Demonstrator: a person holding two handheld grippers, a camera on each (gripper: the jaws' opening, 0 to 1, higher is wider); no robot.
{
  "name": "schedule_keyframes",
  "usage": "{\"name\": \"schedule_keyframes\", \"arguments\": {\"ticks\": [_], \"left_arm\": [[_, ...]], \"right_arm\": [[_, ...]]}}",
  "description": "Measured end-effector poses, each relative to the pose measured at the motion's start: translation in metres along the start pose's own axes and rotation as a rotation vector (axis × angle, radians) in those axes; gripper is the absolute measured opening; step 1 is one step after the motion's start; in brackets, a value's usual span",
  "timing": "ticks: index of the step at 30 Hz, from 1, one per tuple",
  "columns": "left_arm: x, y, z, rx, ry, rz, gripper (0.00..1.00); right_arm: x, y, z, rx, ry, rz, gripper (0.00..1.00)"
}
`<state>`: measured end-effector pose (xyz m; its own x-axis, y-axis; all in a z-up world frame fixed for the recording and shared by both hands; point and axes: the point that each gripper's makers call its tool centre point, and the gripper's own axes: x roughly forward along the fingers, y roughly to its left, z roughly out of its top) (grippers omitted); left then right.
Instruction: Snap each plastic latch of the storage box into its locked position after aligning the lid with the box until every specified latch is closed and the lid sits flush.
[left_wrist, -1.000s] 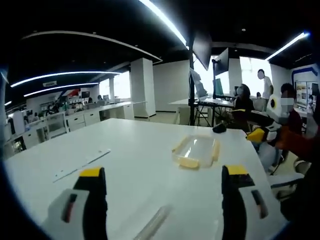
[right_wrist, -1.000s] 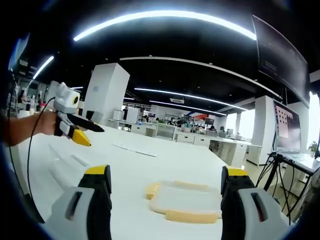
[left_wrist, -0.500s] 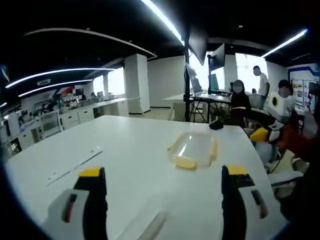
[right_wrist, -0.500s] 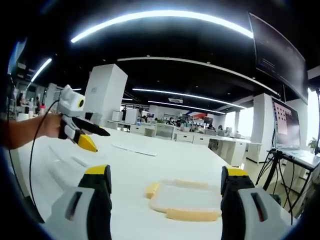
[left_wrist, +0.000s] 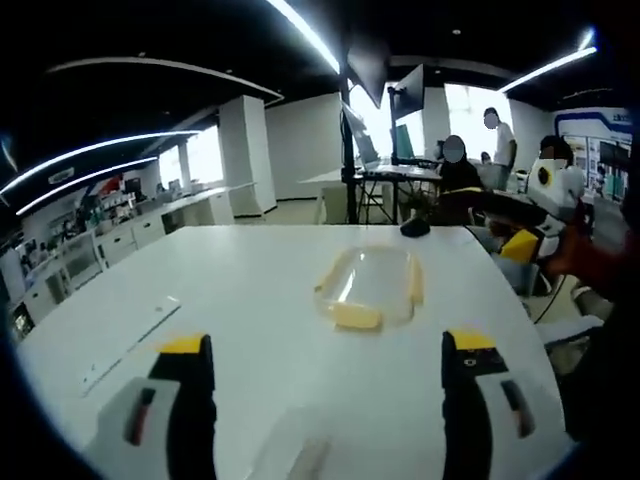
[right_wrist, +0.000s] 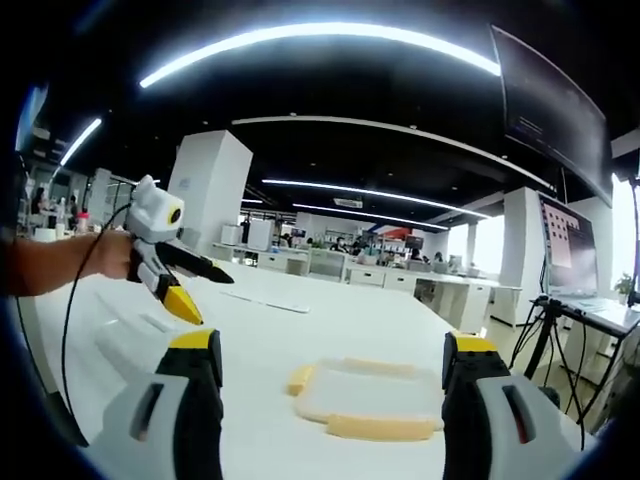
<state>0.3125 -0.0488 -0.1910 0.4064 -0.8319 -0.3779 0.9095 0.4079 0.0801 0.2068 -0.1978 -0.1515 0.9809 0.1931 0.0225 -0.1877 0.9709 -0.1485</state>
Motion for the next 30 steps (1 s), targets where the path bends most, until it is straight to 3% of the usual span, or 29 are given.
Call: {"name": "schedule_keyframes", "arguments": {"ticks": [13,22,30], "left_arm": [[0.022,-0.016,-0.012,0.044,0.080,-0.108,0.93],[0.036,-0.017,-0.018,0.106,0.147,-0.137,0.92],[0.050,-0.021,-0.015,0.098,0.168,-0.171,0.88]], "right_arm": [[-0.001,0.001,-0.002,-0.006,0.010,0.015,0.92],[0.000,0.006,-0.006,-0.010,0.018,0.037,0.92],[0.000,0.007,-0.008,-0.009,0.019,0.041,0.92]]}}
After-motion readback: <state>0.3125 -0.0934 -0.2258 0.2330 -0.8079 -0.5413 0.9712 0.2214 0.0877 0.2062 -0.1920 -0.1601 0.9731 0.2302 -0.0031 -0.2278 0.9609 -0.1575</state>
